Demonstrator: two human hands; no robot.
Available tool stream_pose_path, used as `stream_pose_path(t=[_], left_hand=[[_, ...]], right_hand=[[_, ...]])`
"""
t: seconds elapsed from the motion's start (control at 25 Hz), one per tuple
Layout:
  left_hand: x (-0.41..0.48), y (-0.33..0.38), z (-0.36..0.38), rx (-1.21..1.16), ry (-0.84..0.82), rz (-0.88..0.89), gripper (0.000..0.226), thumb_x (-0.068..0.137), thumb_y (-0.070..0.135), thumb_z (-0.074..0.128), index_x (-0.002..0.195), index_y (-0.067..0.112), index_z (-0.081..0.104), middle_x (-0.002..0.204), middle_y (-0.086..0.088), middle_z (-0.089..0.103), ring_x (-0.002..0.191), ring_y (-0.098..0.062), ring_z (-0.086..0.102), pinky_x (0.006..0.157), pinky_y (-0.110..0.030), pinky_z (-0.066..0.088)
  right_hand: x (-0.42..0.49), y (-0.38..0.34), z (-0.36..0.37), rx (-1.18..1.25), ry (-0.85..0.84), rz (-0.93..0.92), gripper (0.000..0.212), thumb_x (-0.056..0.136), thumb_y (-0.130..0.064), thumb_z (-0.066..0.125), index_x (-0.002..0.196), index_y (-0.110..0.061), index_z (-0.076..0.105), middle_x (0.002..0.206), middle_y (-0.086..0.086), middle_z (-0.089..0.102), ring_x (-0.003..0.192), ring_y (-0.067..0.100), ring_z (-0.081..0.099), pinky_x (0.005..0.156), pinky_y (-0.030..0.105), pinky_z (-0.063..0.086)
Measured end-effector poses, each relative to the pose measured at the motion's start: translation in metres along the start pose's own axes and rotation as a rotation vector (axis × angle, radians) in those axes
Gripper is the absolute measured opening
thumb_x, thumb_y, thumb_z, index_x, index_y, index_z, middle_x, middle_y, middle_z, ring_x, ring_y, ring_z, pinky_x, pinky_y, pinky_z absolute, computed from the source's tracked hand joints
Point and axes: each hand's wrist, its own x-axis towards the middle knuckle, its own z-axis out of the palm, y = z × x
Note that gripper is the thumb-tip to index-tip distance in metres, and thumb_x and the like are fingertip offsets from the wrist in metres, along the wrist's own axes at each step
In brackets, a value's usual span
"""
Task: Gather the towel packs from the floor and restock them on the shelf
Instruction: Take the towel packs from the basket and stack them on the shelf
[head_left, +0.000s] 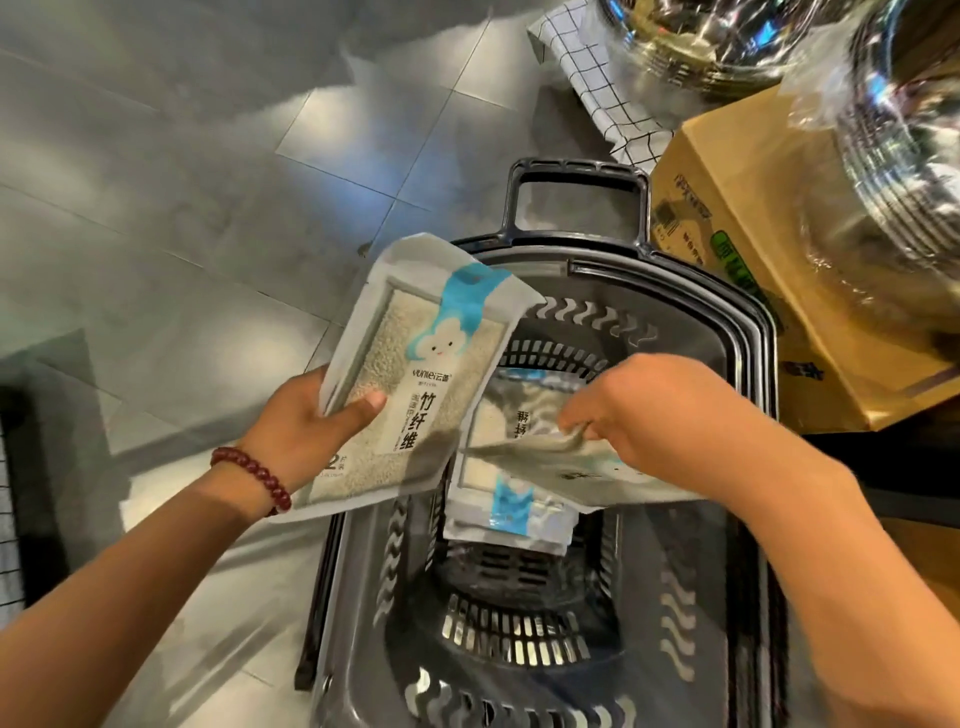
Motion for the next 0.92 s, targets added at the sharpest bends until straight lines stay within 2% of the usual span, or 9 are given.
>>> stream_pose_path(t=[0.08, 0.16, 0.28, 0.4, 0.52, 0.64, 0.72, 0.84, 0.92], left_hand=[[0.001, -0.003, -0.001, -0.018, -0.044, -0.020, 0.017, 0.088, 0.015, 0.060, 0.080, 0.030, 0.058, 0.063, 0.023, 0.065, 0.062, 0.020, 0.057, 0.057, 0.002, 0.042], [0.000, -0.006, 0.000, -0.074, -0.141, -0.053, 0.012, 0.084, 0.035, 0.065, 0.073, 0.030, 0.067, 0.061, 0.026, 0.066, 0.063, 0.011, 0.062, 0.061, -0.004, 0.047], [-0.003, -0.006, 0.008, 0.051, -0.298, 0.003, 0.039, 0.065, 0.076, 0.056, 0.057, 0.040, 0.066, 0.048, 0.018, 0.055, 0.048, 0.003, 0.051, 0.051, -0.010, 0.041], [-0.002, 0.001, 0.019, 0.040, -0.378, 0.026, 0.067, 0.043, 0.092, 0.050, 0.057, 0.028, 0.063, 0.048, 0.017, 0.056, 0.047, 0.004, 0.052, 0.049, -0.006, 0.038], [0.001, 0.000, 0.024, -0.056, -0.418, -0.052, 0.047, 0.044, 0.059, 0.079, 0.073, 0.025, 0.065, 0.061, 0.017, 0.068, 0.057, 0.004, 0.063, 0.053, -0.007, 0.046], [0.011, -0.010, 0.026, 0.091, -0.309, -0.075, 0.025, 0.067, 0.014, 0.080, 0.079, 0.027, 0.062, 0.063, 0.010, 0.069, 0.059, -0.001, 0.064, 0.053, -0.012, 0.050], [0.019, -0.015, 0.022, 0.103, -0.226, -0.044, 0.025, 0.073, 0.007, 0.075, 0.079, 0.027, 0.061, 0.067, 0.009, 0.067, 0.059, 0.003, 0.064, 0.053, -0.012, 0.051], [0.030, -0.025, 0.011, -0.009, -0.006, -0.005, 0.029, 0.074, 0.005, 0.073, 0.082, 0.028, 0.059, 0.075, 0.017, 0.065, 0.062, 0.009, 0.062, 0.059, -0.007, 0.049], [0.038, -0.036, 0.007, -0.071, 0.106, -0.017, 0.029, 0.073, 0.003, 0.072, 0.081, 0.027, 0.059, 0.062, 0.021, 0.067, 0.059, 0.013, 0.061, 0.055, -0.002, 0.046]], right_hand=[[0.002, -0.005, -0.009, 0.142, 0.044, -0.009, 0.037, 0.090, -0.010, 0.052, 0.115, -0.034, 0.065, 0.109, -0.008, 0.069, 0.107, 0.017, 0.060, 0.088, 0.033, 0.050], [0.008, -0.007, -0.004, 0.303, 0.192, -0.023, 0.030, 0.088, -0.009, 0.056, 0.106, -0.029, 0.070, 0.099, -0.006, 0.072, 0.097, 0.021, 0.064, 0.084, 0.038, 0.051], [0.028, -0.015, 0.013, 0.399, 0.384, -0.032, 0.019, 0.082, -0.007, 0.060, 0.088, -0.023, 0.068, 0.080, -0.003, 0.071, 0.081, 0.025, 0.064, 0.072, 0.041, 0.052], [0.045, -0.026, 0.029, 0.513, 0.549, 0.039, 0.007, 0.081, -0.010, 0.063, 0.083, -0.015, 0.066, 0.076, 0.004, 0.069, 0.074, 0.028, 0.061, 0.069, 0.041, 0.050], [0.055, -0.033, 0.039, 0.670, 0.665, 0.148, 0.005, 0.080, -0.011, 0.068, 0.084, -0.012, 0.066, 0.079, 0.001, 0.068, 0.074, 0.018, 0.059, 0.071, 0.029, 0.045], [0.063, -0.037, 0.048, 0.801, 0.653, 0.204, 0.008, 0.083, -0.014, 0.068, 0.089, -0.012, 0.065, 0.080, -0.007, 0.063, 0.074, 0.007, 0.054, 0.069, 0.015, 0.040], [0.067, -0.029, 0.059, 0.867, 0.741, 0.252, 0.007, 0.086, -0.018, 0.065, 0.091, -0.015, 0.061, 0.085, -0.009, 0.059, 0.078, 0.006, 0.054, 0.071, 0.014, 0.042], [0.067, 0.005, 0.101, 0.892, 1.006, 0.508, 0.006, 0.088, -0.014, 0.060, 0.093, -0.013, 0.058, 0.092, -0.001, 0.059, 0.086, 0.013, 0.055, 0.077, 0.023, 0.045], [0.067, 0.026, 0.153, 1.002, 0.884, 0.749, 0.006, 0.088, -0.012, 0.060, 0.092, -0.008, 0.057, 0.090, 0.005, 0.058, 0.086, 0.021, 0.056, 0.075, 0.029, 0.045]])
